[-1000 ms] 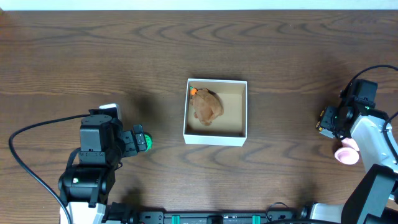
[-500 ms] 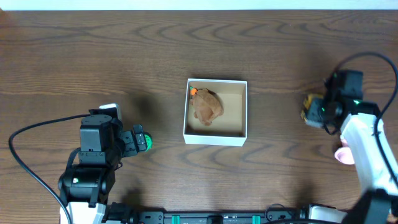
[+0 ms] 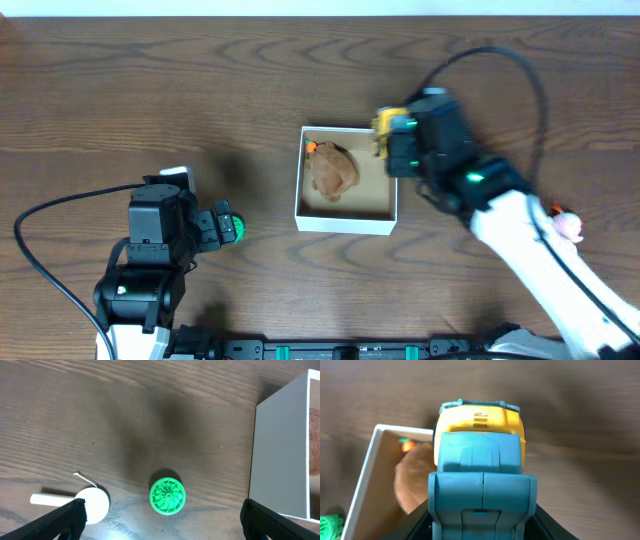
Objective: Pack container
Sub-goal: 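Move the truck left into the box beside the bear and release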
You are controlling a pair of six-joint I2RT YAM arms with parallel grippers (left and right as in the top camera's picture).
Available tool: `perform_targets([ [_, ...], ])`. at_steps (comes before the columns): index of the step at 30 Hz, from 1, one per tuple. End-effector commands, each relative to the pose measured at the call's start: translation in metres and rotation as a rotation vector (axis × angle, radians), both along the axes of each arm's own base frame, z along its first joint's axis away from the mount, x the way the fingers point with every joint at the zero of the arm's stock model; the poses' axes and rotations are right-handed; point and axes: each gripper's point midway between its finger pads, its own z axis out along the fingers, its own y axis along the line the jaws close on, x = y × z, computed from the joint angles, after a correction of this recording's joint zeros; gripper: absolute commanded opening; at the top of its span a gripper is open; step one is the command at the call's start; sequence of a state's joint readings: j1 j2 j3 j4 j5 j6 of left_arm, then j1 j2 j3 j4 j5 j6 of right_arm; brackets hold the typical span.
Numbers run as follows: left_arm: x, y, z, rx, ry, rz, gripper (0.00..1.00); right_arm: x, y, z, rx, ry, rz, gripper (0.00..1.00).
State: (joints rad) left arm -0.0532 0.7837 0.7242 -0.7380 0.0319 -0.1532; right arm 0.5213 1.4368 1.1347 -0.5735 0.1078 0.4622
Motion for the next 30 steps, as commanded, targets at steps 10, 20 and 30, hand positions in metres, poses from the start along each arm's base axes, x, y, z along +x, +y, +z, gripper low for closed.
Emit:
perform_targets([
  [10,0.001,-0.001,0.007,-0.005,-0.012,-0.008,0.98,0.004,0.033,-0.072,-0.067,0.114,-0.008,0.29],
  [20,0.001,-0.001,0.007,-0.005,-0.012,-0.008,0.98,-0.001,0.017,-0.080,-0.145,0.137,-0.039,0.28],
  [30,0.001,-0.001,0.007,-0.005,-0.013,-0.007,0.98,-0.020,0.008,-0.086,-0.173,0.215,-0.050,0.32],
])
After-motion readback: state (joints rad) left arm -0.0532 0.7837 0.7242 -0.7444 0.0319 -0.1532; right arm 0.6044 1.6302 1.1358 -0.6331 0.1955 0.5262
